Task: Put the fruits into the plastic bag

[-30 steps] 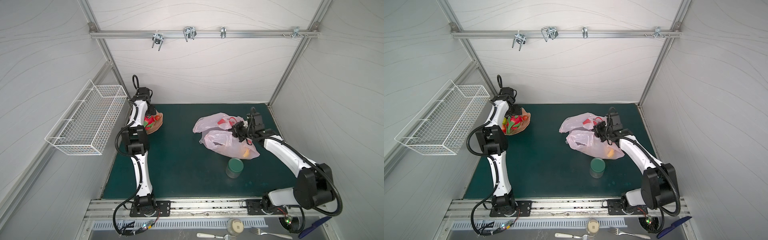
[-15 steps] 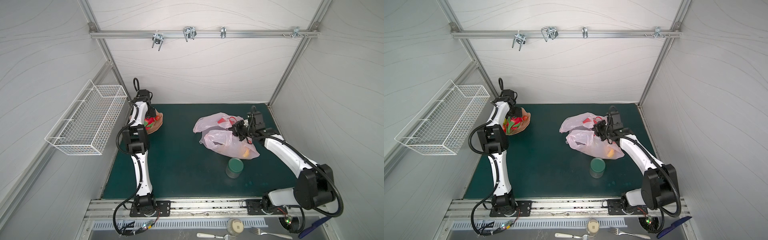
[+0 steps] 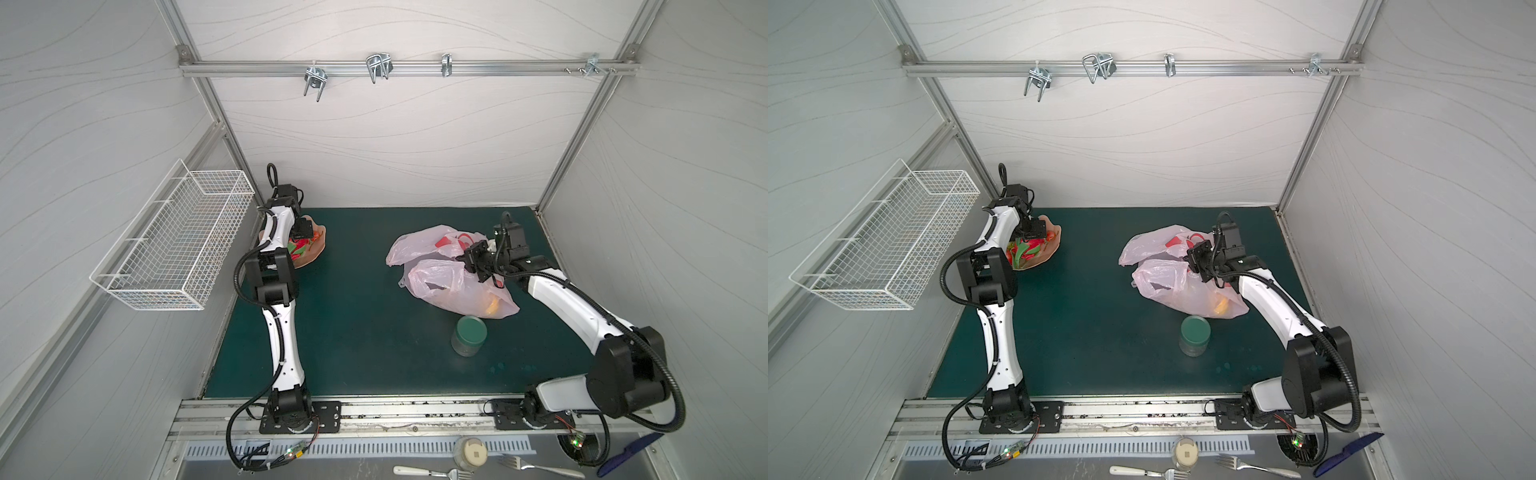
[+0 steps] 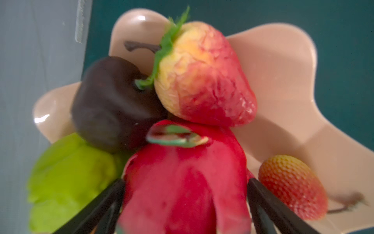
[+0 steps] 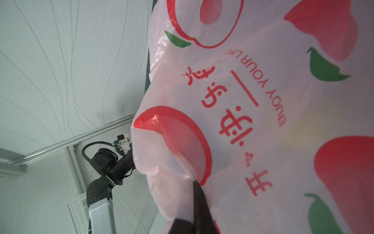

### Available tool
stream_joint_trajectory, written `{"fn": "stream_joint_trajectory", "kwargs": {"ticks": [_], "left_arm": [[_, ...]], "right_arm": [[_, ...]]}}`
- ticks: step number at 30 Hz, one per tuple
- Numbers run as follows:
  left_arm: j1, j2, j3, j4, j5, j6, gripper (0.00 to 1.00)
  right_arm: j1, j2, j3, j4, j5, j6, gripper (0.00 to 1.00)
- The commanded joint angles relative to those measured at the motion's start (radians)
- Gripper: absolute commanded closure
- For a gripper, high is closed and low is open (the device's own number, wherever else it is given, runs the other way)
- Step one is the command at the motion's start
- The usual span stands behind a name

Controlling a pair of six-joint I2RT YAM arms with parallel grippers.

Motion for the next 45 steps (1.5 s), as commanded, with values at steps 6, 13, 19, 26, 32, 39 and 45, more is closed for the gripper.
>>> {"fn": "stream_joint_trajectory", "kwargs": {"ticks": [6, 13, 19, 26, 32, 39, 45], "left_arm": [[0.017, 0.055, 0.033, -0.013, 0.032, -0.013, 0.04], [0.024, 0.056, 0.027, -0.02, 0.084, -0.019, 0.03], [0.023, 0.03, -0.007, -0.017, 0.1, -0.022, 0.02], [0.023, 0.033, -0.007, -0.03, 0.103, -0.018, 0.06], [0.022, 0.031, -0.002, -0.041, 0.124, -0.01, 0.19], [0.023, -0.009, 0.012, -0.044, 0.125, -0.009, 0.29], [0.022, -0.058, 0.03, -0.046, 0.121, -0.003, 0.37]], "right_arm": [[0.002, 0.04, 0.048, 0.021, -0.006, 0.003, 1.0], [0.002, 0.046, 0.046, 0.027, -0.008, 0.003, 1.0], [0.003, 0.043, 0.046, 0.029, -0.005, 0.004, 1.0], [0.002, 0.03, 0.037, 0.03, -0.003, 0.002, 1.0], [0.003, 0.015, 0.025, 0.029, 0.001, 0.007, 1.0], [0.003, 0.01, 0.028, 0.027, 0.004, 0.007, 1.0], [0.003, 0.01, 0.025, 0.035, 0.004, 0.012, 1.0]]}}
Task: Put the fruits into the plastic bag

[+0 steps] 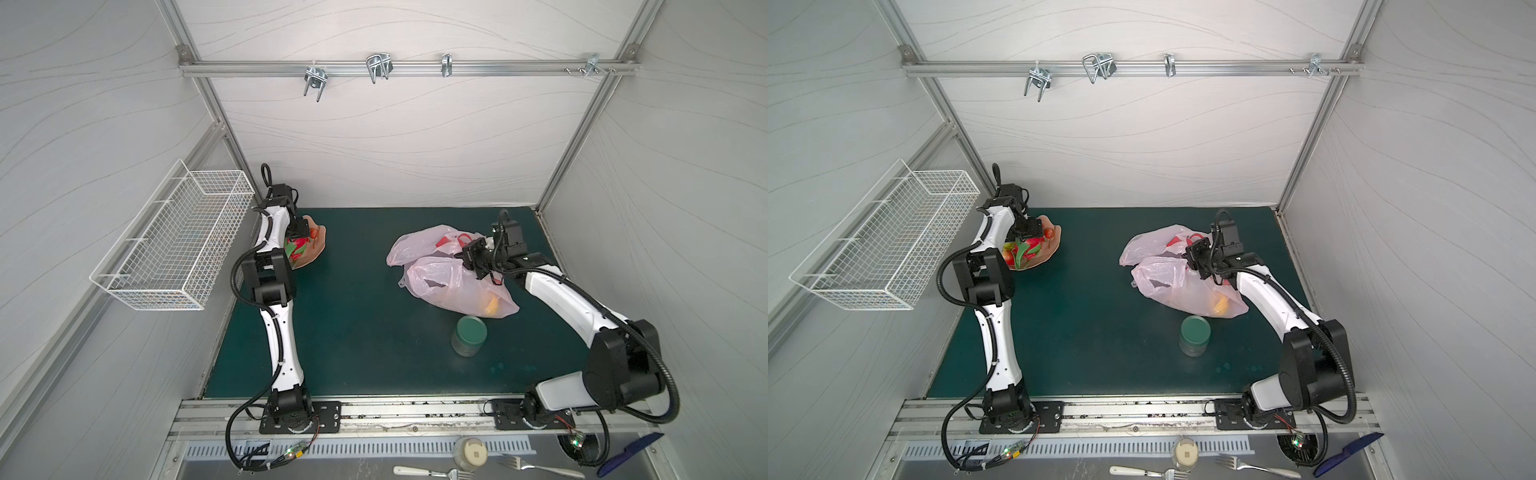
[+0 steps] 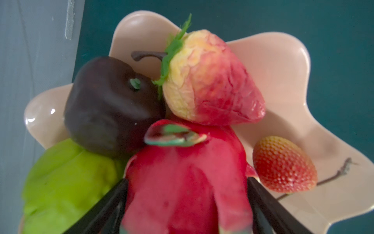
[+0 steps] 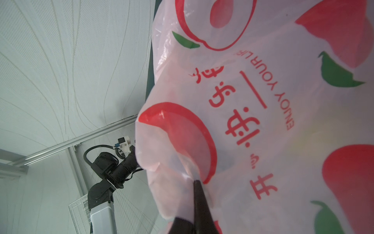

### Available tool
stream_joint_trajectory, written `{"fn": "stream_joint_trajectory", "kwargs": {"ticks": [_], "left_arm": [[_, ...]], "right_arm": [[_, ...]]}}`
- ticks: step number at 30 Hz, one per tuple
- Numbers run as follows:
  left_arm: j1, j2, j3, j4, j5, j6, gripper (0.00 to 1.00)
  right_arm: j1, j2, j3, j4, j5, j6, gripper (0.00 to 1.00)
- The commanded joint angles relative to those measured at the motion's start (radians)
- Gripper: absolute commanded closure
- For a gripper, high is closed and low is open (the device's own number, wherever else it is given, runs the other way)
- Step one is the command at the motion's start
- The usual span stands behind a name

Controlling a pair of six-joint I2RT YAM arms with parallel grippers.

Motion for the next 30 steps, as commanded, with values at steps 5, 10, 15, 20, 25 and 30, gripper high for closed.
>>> {"fn": "stream_joint_trajectory", "kwargs": {"ticks": [5, 10, 15, 20, 25, 30], "left_arm": [[0.003, -0.074, 0.012, -0.043, 0.037, 0.013, 0.42], [0.004, -0.079, 0.008, -0.04, 0.027, 0.014, 0.24], [0.003, -0.059, 0.062, -0.041, 0.008, 0.009, 0.11], [0.004, -0.058, 0.08, -0.069, 0.019, 0.027, 0.06], [0.003, -0.104, 0.028, -0.083, 0.023, 0.065, 0.01], [0.003, -0.112, 0.014, -0.096, 0.021, 0.085, 0.01]], "right_arm": [[0.003, -0.019, 0.002, 0.017, 0.005, 0.011, 1.0], [0.004, -0.019, -0.003, 0.022, 0.004, 0.011, 1.0], [0.001, -0.019, -0.011, 0.028, 0.0, 0.012, 1.0], [0.002, -0.019, -0.024, 0.037, 0.0, 0.017, 1.0], [0.003, -0.013, -0.038, 0.059, -0.002, 0.028, 1.0], [0.003, -0.002, -0.047, 0.086, -0.009, 0.039, 1.0]]}}
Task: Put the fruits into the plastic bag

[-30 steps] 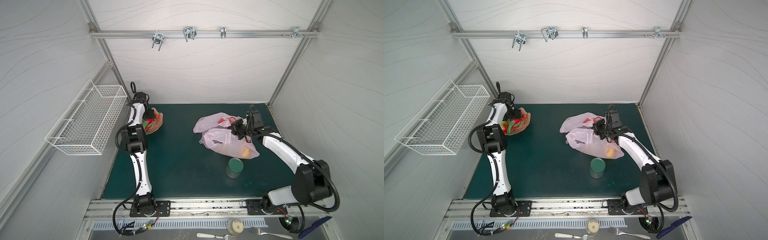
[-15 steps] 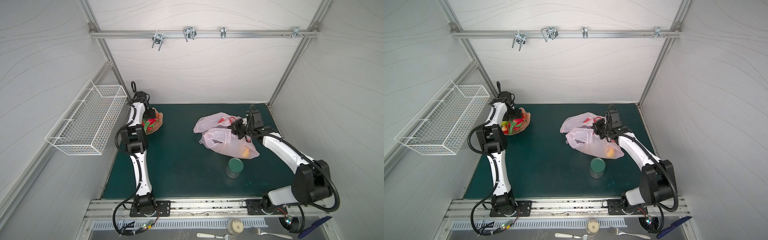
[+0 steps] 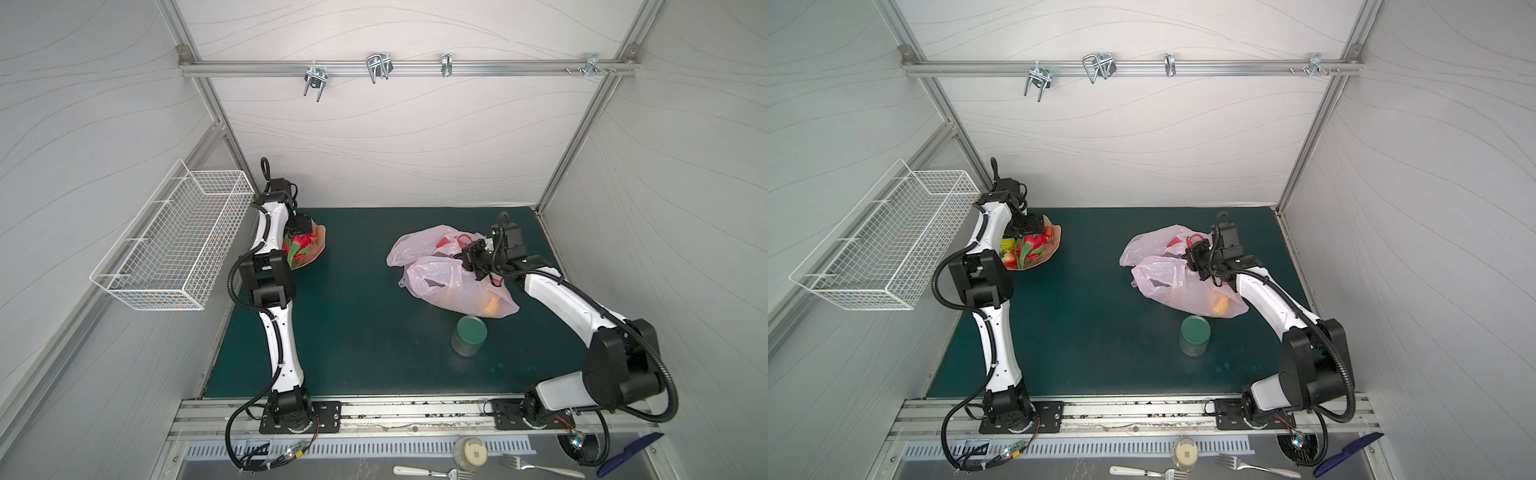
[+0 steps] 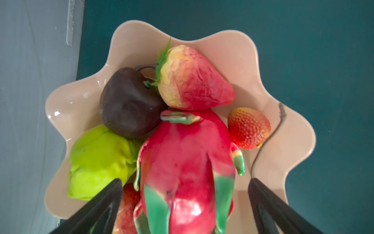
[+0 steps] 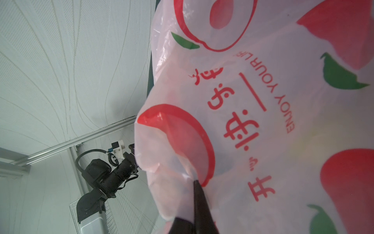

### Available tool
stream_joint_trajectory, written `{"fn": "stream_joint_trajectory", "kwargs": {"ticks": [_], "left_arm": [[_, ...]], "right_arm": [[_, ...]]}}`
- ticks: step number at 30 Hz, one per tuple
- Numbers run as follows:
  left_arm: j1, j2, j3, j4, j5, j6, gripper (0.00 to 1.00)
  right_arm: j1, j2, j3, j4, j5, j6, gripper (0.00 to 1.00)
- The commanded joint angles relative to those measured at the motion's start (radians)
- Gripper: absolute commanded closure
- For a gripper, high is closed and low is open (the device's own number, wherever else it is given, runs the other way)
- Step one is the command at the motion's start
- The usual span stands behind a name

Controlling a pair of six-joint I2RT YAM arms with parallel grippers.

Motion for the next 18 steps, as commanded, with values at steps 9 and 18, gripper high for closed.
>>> {"fn": "stream_joint_trajectory", "kwargs": {"ticks": [9, 18], "left_arm": [[-0.008, -0.025, -0.016, -0.02, -0.025, 0.057, 0.01], [-0.014, 0.024, 0.002, -0.023, 0.006, 0.078, 0.01]], "right_arm": [[0.001, 0.019, -0.012, 0.062, -0.019, 0.036, 1.0], [-0.007, 0.05, -0.005, 0.078, -0.03, 0.039, 1.0]]}}
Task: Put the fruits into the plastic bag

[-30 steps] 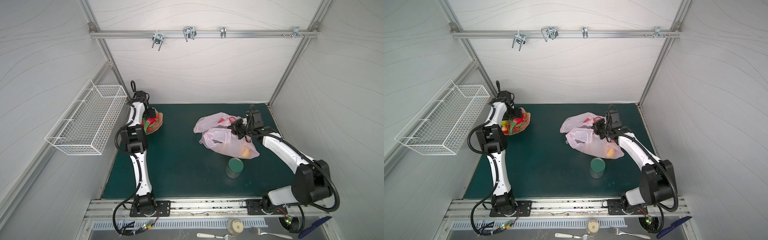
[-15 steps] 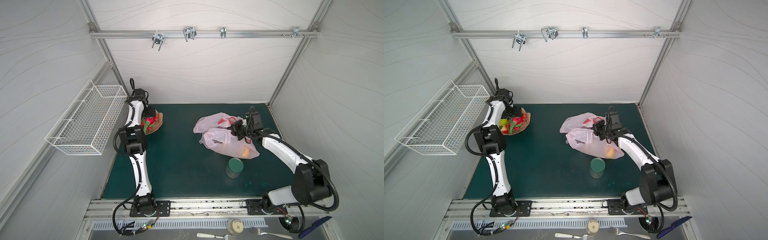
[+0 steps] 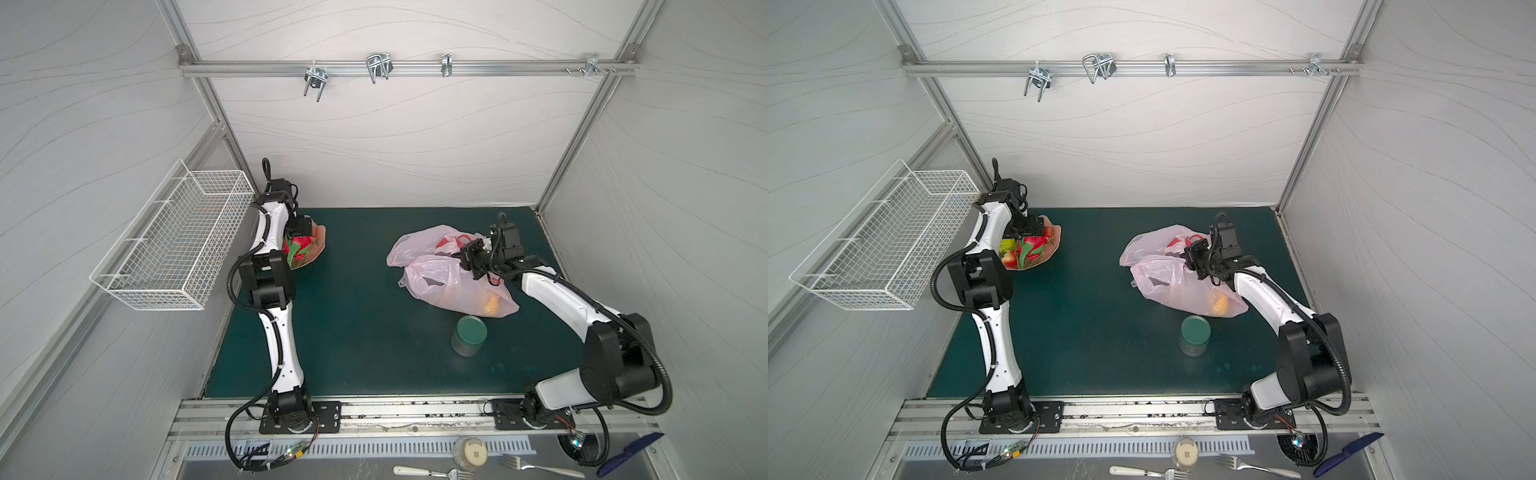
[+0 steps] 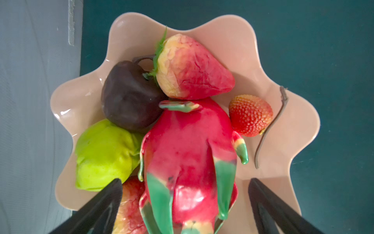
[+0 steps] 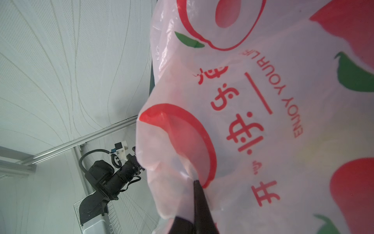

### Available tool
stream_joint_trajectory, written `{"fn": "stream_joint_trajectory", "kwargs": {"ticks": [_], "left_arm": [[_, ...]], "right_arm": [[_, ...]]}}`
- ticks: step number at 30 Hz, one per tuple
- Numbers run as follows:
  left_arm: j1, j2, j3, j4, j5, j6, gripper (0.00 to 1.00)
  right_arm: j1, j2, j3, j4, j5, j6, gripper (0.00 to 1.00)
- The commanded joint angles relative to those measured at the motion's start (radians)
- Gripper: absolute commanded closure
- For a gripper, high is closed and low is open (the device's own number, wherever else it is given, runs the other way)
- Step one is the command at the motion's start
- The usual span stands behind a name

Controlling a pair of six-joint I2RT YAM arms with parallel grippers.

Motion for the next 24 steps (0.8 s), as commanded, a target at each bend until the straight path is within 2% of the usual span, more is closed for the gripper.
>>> {"fn": "stream_joint_trajectory", "kwargs": {"ticks": [1, 14, 24], "left_arm": [[-0.004, 0.037, 0.025, -0.015, 0.026, 0.032, 0.01], [-0.007, 0.117, 0.05, -0.026, 0.085, 0.095, 0.01], [-0.009, 0.164, 0.107, 0.013, 0.004, 0.104, 0.01]], "right_arm": [[-0.006, 0.019, 0.0, 0.028, -0.012, 0.022, 1.0], [-0.015, 0.073, 0.013, 0.043, -0.042, 0.022, 1.0], [-0.015, 0.099, 0.026, 0.023, -0.052, 0.01, 1.0]]}}
